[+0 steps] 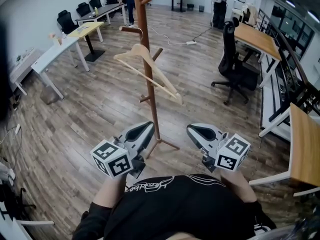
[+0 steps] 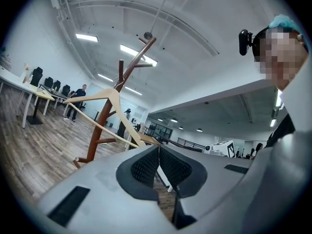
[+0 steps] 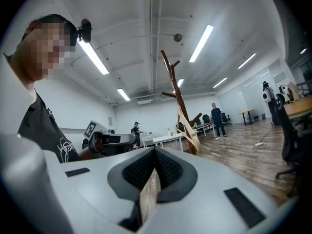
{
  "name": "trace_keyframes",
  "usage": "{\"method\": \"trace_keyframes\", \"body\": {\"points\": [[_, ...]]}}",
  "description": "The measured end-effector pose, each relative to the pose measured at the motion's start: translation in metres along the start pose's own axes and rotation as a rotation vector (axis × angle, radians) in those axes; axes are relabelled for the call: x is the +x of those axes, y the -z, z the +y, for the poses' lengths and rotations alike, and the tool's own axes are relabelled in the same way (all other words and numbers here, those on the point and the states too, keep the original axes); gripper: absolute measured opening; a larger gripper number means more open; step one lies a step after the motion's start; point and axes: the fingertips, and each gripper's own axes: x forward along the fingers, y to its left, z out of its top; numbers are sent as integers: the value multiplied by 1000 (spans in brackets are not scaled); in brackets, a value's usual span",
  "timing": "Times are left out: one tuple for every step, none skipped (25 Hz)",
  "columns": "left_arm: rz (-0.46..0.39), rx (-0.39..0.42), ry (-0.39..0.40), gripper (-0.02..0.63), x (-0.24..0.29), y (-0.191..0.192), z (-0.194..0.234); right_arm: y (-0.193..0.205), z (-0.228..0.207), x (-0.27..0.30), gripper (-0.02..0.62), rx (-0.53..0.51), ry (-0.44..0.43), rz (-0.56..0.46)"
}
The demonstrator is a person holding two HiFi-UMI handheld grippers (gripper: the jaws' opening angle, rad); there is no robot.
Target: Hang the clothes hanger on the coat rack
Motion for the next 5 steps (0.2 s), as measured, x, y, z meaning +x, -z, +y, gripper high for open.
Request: {"method": "trace_keyframes", "body": {"points": [[2,-3,3,9,-4,0,5,1,2,5,38,2,5,2],[3,-7,6,9,-7,-1,9,3,4,9,38,3,9,3],[3,-10,8,9,-9,-1,13,4,5,13,38,5,13,4],[4,-12,11,9,-11,-2,17,5,6,17,38,7,16,5],[4,-15,13,9,-13,-3,21,6,7,20,38,9,19,7]]}}
